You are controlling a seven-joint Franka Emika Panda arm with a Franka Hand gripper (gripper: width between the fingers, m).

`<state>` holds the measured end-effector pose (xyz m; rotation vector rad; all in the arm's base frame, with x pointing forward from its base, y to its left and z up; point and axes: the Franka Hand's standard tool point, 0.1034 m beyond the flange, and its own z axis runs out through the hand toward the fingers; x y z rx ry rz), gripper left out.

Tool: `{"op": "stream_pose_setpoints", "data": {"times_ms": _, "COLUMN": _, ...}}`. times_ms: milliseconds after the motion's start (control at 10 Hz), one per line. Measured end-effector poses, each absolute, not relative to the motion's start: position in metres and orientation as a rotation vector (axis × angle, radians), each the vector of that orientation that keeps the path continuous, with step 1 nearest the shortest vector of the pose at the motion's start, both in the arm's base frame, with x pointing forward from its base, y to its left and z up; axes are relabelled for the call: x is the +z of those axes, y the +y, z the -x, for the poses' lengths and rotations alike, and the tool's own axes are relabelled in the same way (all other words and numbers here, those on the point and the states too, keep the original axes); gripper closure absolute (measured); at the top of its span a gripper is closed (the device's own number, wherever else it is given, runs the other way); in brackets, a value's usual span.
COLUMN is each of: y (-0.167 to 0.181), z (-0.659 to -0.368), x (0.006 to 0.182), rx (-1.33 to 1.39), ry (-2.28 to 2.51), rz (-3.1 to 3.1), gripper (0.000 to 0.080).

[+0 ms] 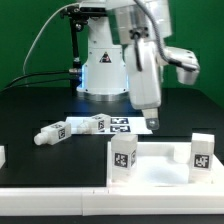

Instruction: Assemble square table

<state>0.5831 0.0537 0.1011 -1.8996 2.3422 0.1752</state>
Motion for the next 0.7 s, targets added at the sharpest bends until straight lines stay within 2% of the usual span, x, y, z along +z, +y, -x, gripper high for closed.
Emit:
{"op": "stream_pose_setpoints", "data": {"times_ms": 400, "y": 0.05, "z": -0.582, "x": 0.099, "rx": 0.163, "ry": 2.316, "rz": 1.922, "gripper": 0.0151}}
{"op": "stream_pose_setpoints", "data": {"times_ms": 500, "y": 0.05, "z": -0.571, "x": 0.088, "rx": 0.088, "ry": 2.294, "rz": 1.943, "gripper": 0.0151}}
{"op": "stream_pose_setpoints", "data": {"times_ms": 700, "y": 0.057, "z": -0.531, "x": 0.053, "rx": 0.08, "ry": 2.319, "rz": 2.006, "gripper": 0.0151}}
